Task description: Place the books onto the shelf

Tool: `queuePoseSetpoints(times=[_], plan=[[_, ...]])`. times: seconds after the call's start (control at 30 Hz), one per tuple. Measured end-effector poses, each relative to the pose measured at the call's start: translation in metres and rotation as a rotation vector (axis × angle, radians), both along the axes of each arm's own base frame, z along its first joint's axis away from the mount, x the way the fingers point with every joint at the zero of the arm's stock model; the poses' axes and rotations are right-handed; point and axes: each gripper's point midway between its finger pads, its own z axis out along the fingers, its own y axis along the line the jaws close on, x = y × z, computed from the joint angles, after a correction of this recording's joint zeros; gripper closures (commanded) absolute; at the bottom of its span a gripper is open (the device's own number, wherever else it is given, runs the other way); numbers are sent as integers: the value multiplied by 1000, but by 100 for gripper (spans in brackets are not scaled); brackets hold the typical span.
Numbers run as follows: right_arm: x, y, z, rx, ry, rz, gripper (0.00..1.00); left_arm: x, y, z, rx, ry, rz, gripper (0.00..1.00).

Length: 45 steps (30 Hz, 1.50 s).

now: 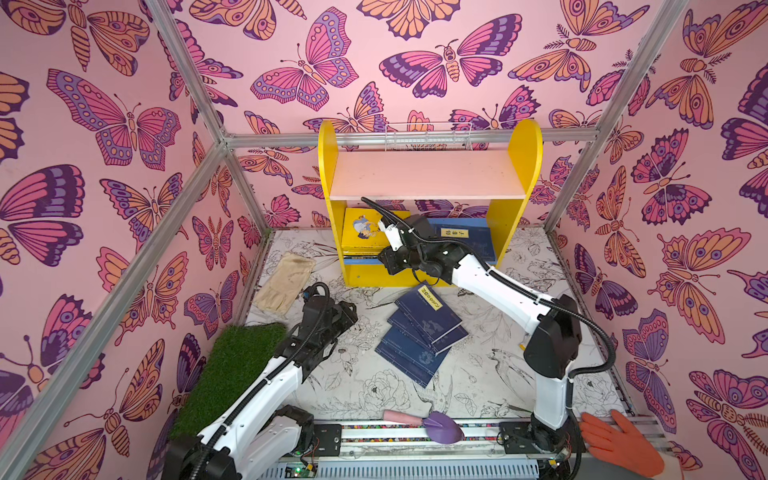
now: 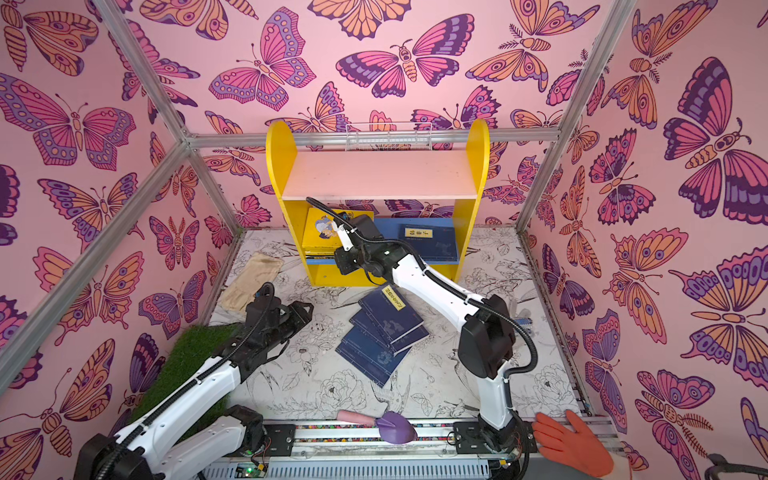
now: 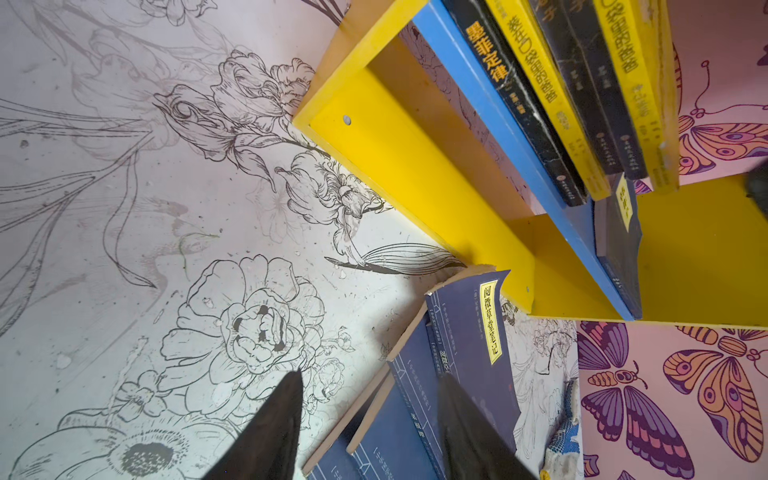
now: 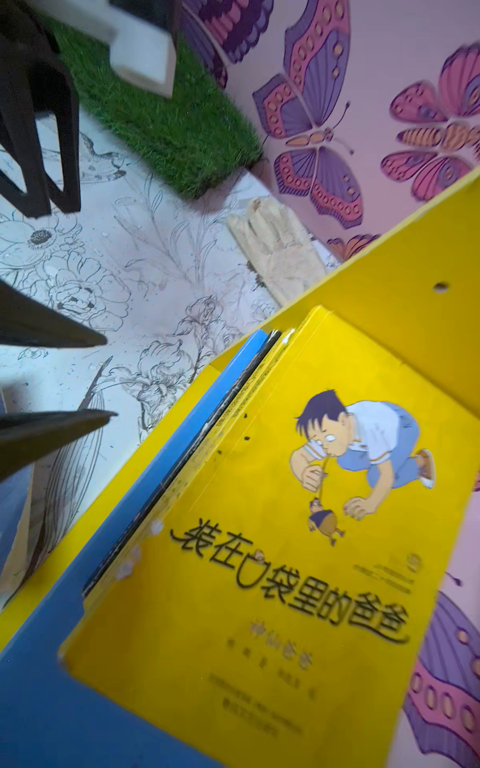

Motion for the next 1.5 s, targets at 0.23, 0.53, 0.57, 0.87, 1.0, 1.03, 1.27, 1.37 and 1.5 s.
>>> queuePoseSetpoints(times=[0.23, 0.53, 0.57, 0.87, 1.0, 1.03, 1.27, 1.37, 1.5], plan=[[18, 5, -27, -63, 24, -39, 77, -9, 8, 1, 10, -6, 24, 46], [36, 11, -16, -57, -17, -76, 77, -12, 11, -3, 12, 5, 35, 46], [36, 12, -17, -59, -16, -77, 78, -12, 11, -3, 13, 5, 36, 46], [43, 19, -22, -58, -16, -77, 79, -13, 12, -5, 16, 12, 37, 46], [43, 19, -25, -62, -12, -76, 79, -13, 12, -5, 18, 16, 37, 46], [44, 19, -26, -62, -11, -77, 79, -14, 12, -6, 18, 17, 36, 46], [47, 18, -27, -63, -11, -82, 79, -13, 13, -6, 18, 18, 40, 45], [49, 16, -27, -62, -12, -86, 79, -13, 13, -7, 20, 21, 39, 45], [51, 14, -27, -61, -13, -90, 79, -13, 13, -10, 24, 31, 39, 46]])
